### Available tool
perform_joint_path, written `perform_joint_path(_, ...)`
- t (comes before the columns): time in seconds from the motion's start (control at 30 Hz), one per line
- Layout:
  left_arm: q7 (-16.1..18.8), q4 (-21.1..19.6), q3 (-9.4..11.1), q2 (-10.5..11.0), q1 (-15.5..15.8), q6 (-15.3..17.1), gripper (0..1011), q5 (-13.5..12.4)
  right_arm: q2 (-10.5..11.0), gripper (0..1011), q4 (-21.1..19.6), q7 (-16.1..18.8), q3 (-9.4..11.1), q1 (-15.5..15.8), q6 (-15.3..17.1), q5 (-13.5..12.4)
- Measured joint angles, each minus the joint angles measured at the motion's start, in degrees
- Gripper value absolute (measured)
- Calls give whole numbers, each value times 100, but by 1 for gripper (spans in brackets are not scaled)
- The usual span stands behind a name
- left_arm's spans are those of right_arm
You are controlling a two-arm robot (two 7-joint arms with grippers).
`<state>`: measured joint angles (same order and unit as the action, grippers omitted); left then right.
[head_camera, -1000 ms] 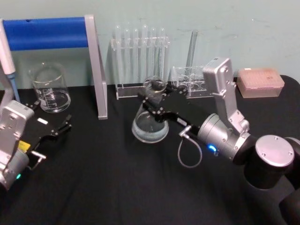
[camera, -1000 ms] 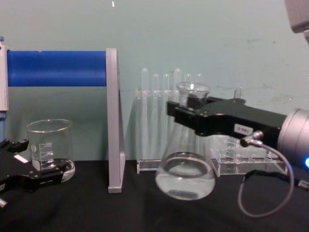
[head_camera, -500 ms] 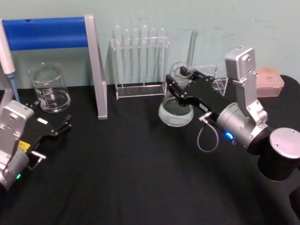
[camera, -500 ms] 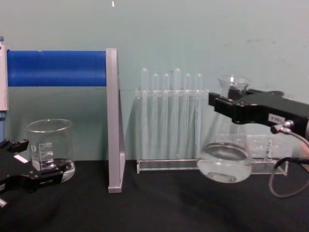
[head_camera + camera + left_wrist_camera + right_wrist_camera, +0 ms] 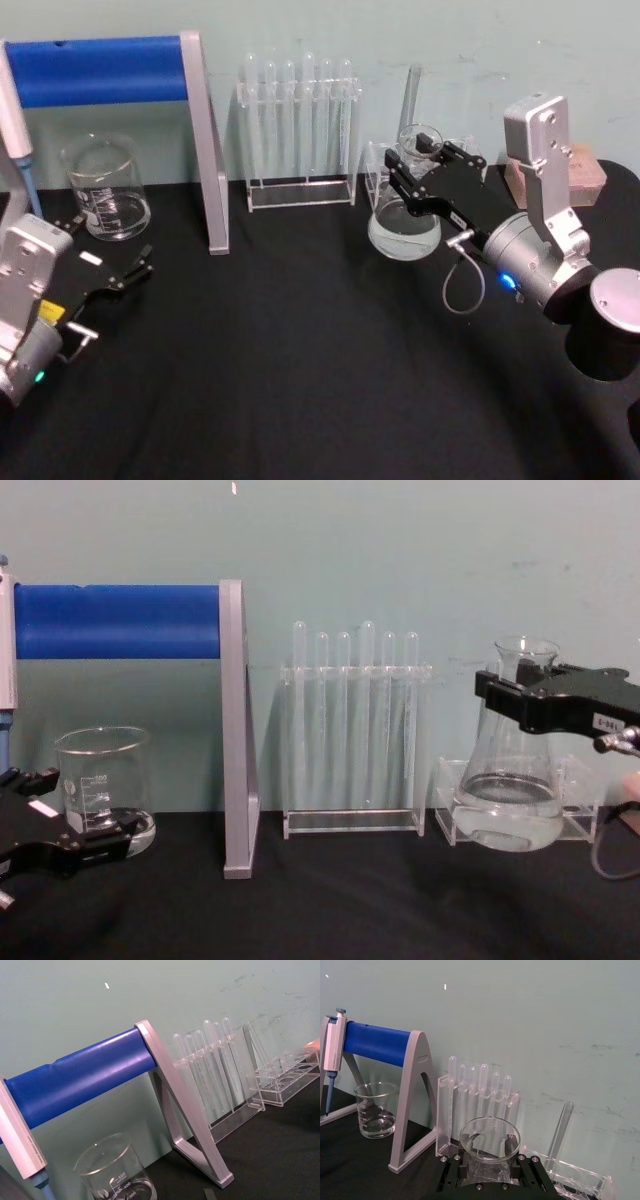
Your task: Grasp the erlenmeyer flask with one hand, shake it three times, then place it back.
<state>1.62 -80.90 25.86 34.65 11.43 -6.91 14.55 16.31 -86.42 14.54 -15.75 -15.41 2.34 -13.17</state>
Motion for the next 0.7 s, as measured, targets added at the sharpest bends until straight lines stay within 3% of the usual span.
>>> perform_joint_path(0.3,0,0,0,0,0,0,1001,0,-79,449,-32,147,-42,19,13,29)
perform_joint_path(0.7,0,0,0,0,0,0,1001,0,-124,449,-187,483,-320,75,43,-86)
